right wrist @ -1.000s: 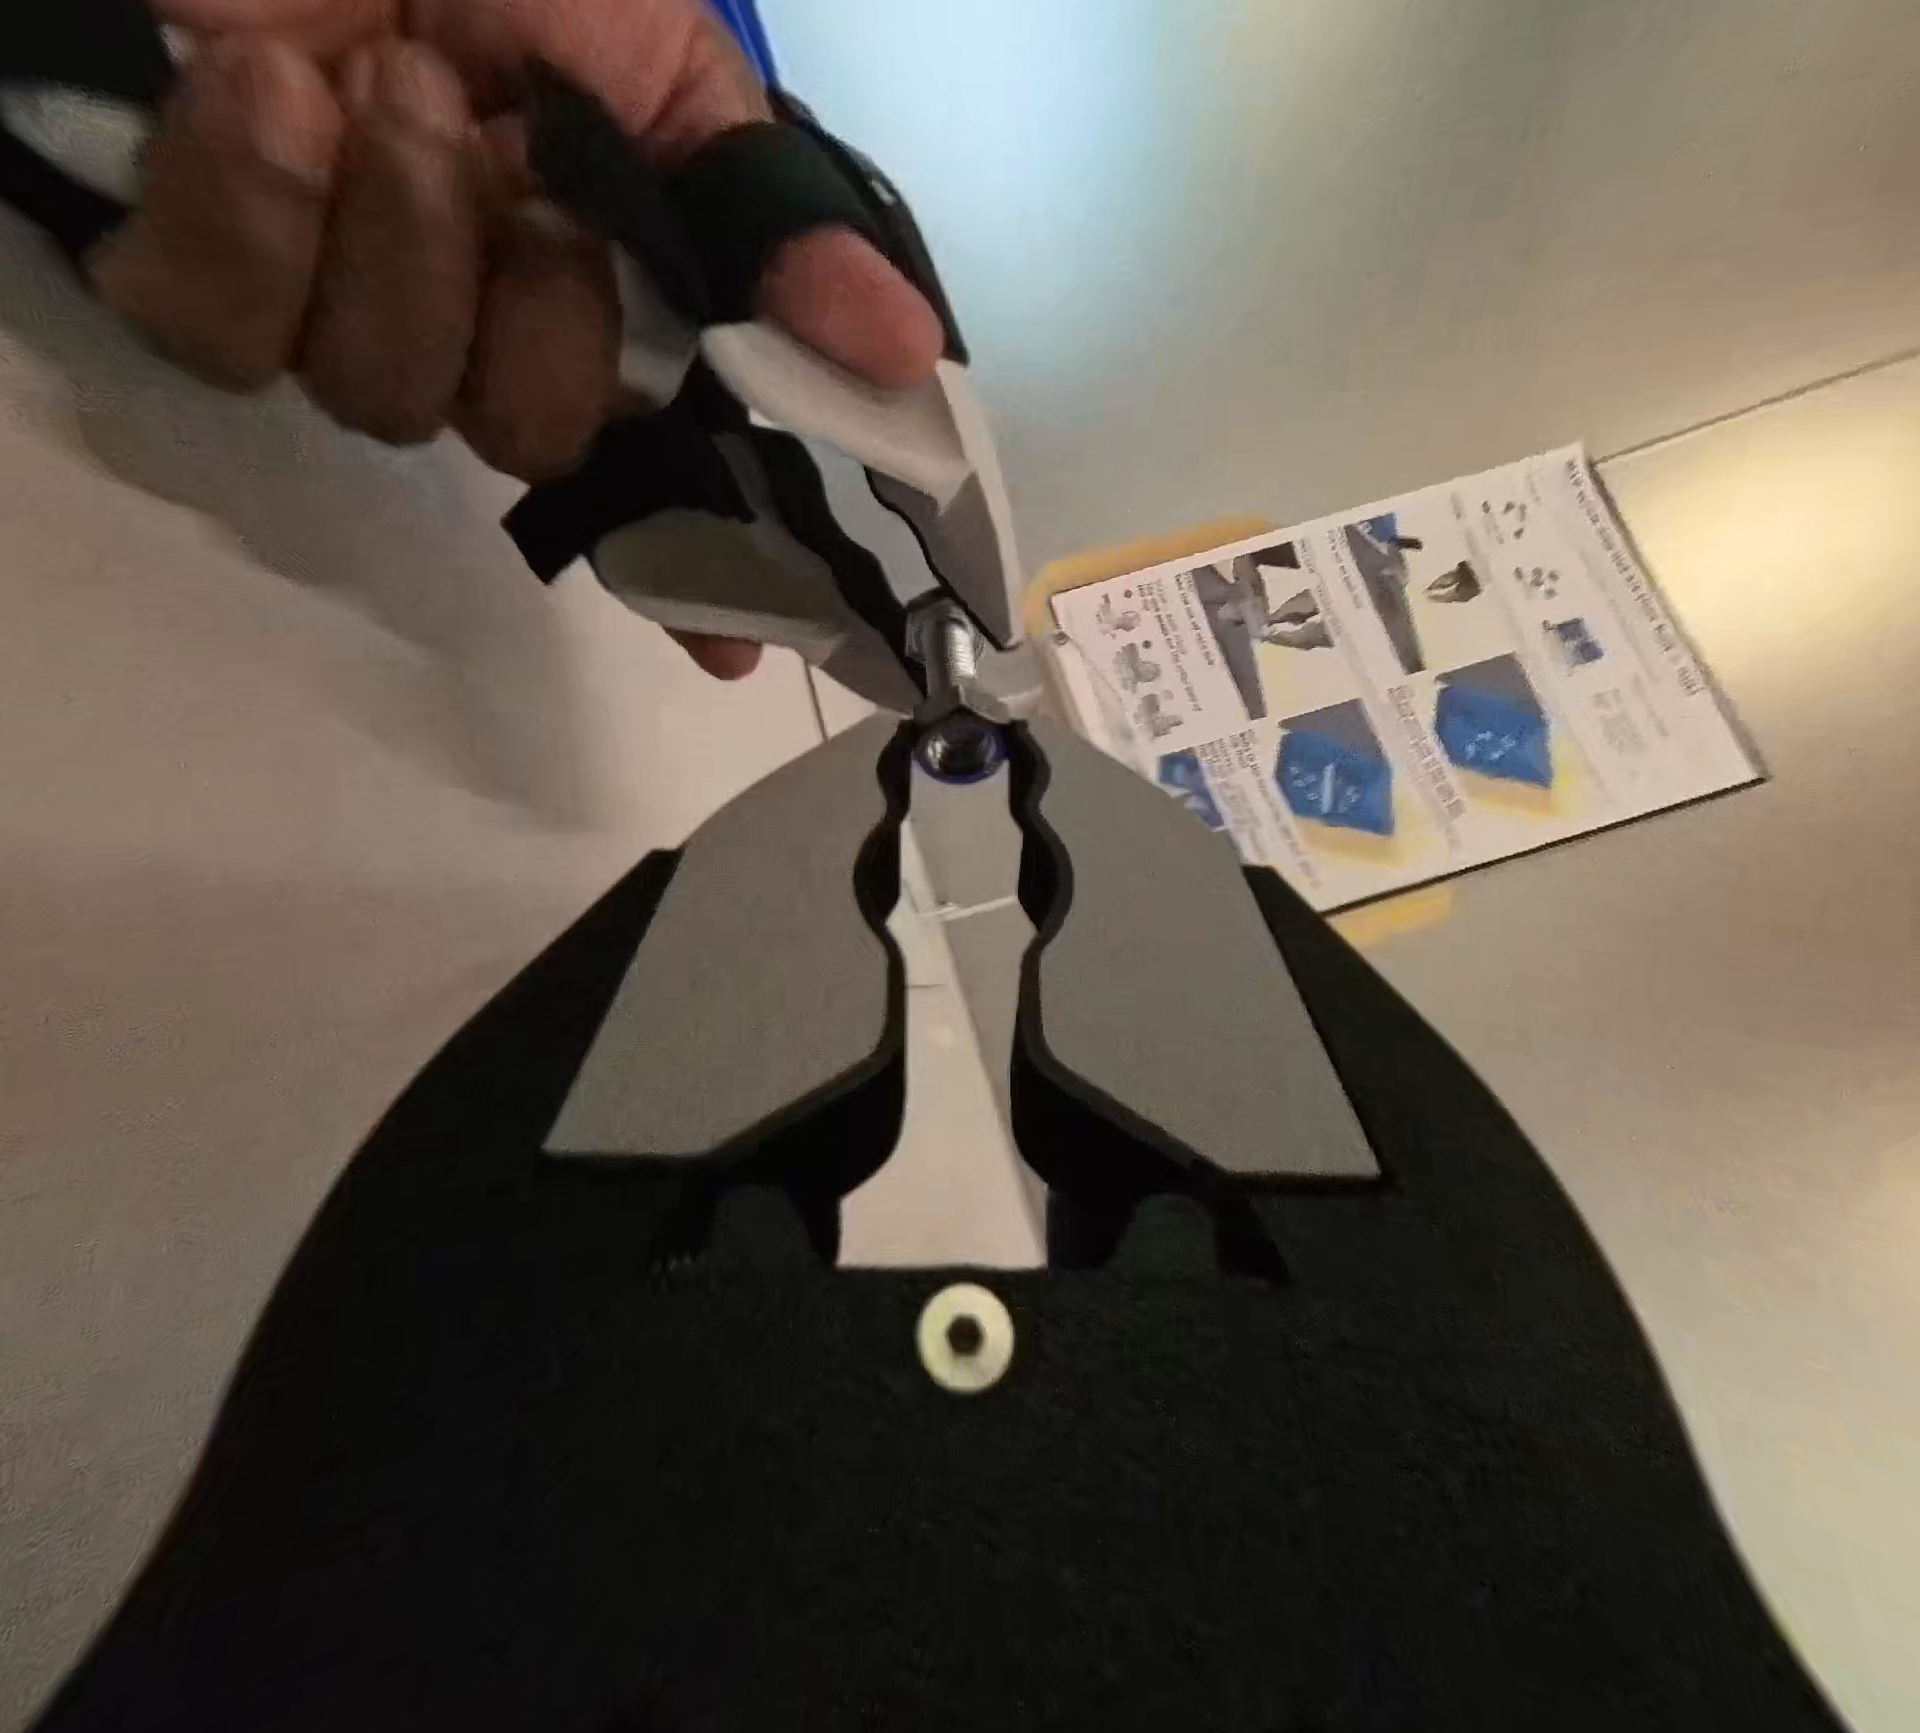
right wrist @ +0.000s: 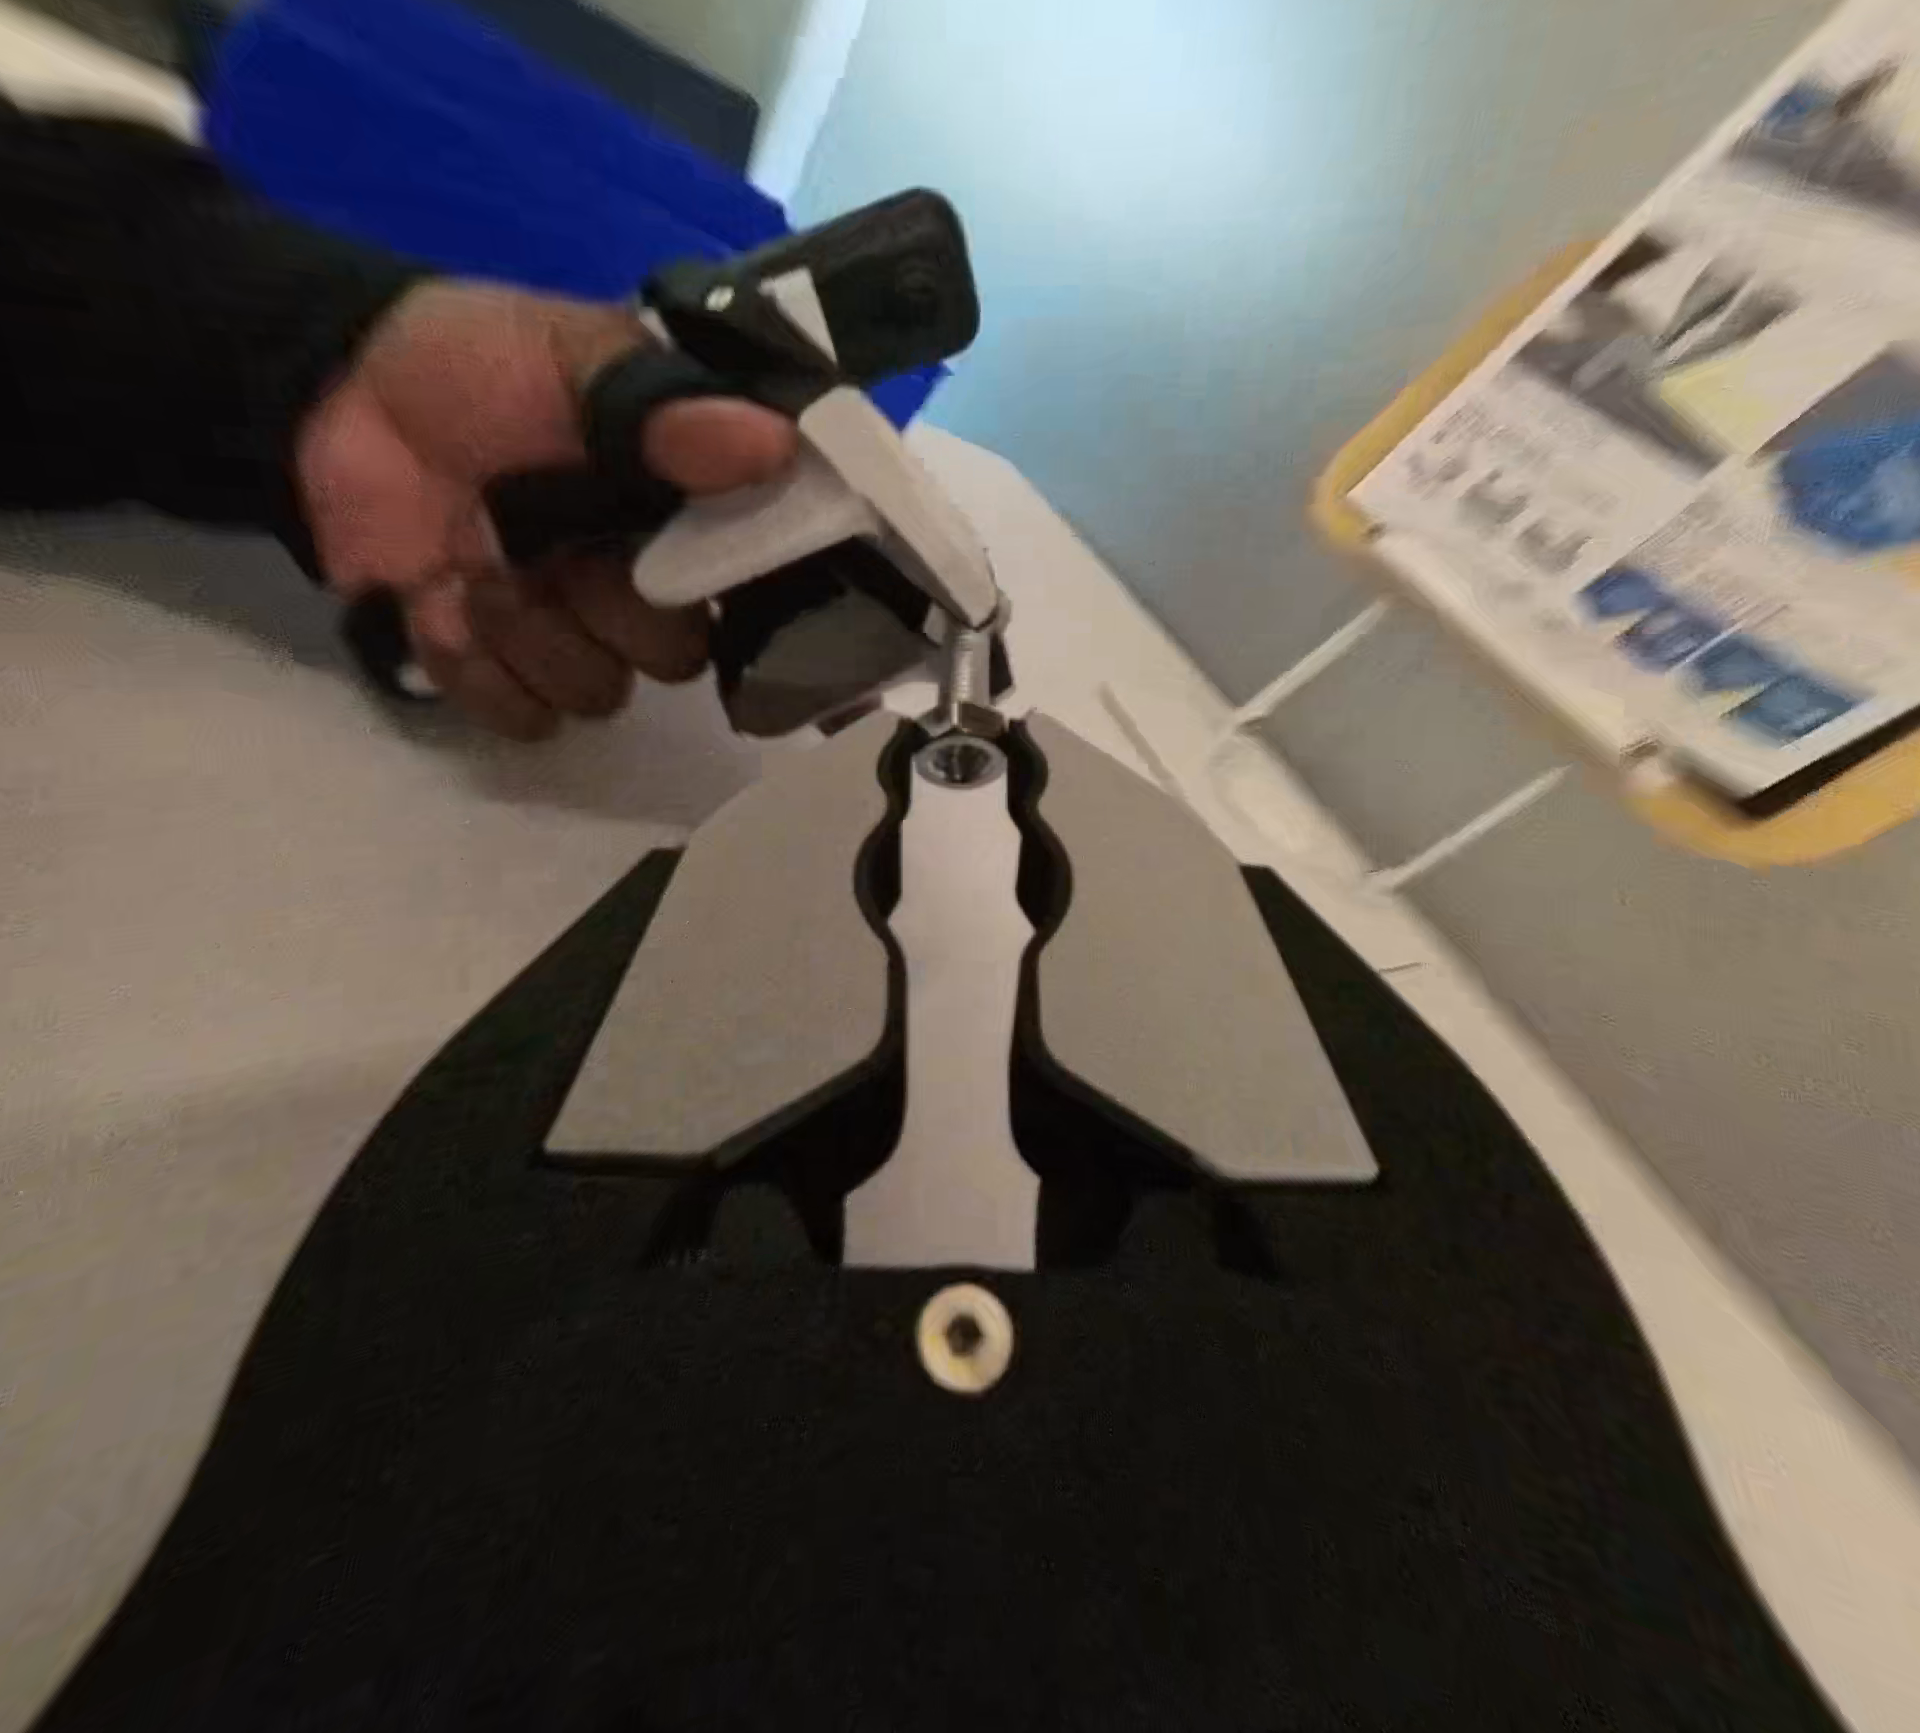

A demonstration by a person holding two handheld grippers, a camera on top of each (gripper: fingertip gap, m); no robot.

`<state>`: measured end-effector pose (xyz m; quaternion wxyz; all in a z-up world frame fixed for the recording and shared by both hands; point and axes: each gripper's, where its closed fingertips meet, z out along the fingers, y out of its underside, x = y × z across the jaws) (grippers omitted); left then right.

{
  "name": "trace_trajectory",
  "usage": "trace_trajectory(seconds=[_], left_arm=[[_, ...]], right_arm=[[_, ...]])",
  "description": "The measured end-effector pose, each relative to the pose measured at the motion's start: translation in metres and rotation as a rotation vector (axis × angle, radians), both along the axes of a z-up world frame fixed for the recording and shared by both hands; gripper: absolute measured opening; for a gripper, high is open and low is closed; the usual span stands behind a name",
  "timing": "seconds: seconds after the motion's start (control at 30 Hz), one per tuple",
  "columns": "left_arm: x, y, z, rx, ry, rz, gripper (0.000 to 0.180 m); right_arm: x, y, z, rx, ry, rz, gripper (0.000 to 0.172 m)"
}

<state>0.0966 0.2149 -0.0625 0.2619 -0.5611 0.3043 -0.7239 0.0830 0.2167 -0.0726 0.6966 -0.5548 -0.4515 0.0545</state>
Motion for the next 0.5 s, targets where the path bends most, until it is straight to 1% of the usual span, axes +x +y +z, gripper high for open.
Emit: trace_trajectory(seconds=[0.07, 0.17, 0.3, 0.5], left_arm=[[-0.0001, -0.0001, -0.0014, -0.024, 0.008, -0.008, 0.017], [-0.0009, -0.0007, -0.0012, -0.072, 0.002, -0.029, 0.017], [-0.0007, -0.0021, 0.0, -0.145, -0.017, -0.055, 0.017], [-0.0003, -0.0026, 0.0009, -0.213, -0.037, -0.076, 0.017]], right_arm=[[-0.0006, -0.0005, -0.0017, 0.184, -0.172, -0.075, 0.017], [-0.0013, -0.0019, -0.0012, 0.319, -0.279, -0.114, 0.017], [-0.0014, -0.0029, 0.0003, 0.43, -0.372, -0.142, 0.017], [-0.0022, -0.0024, 0.0012, 0.517, -0.453, -0.161, 0.017]])
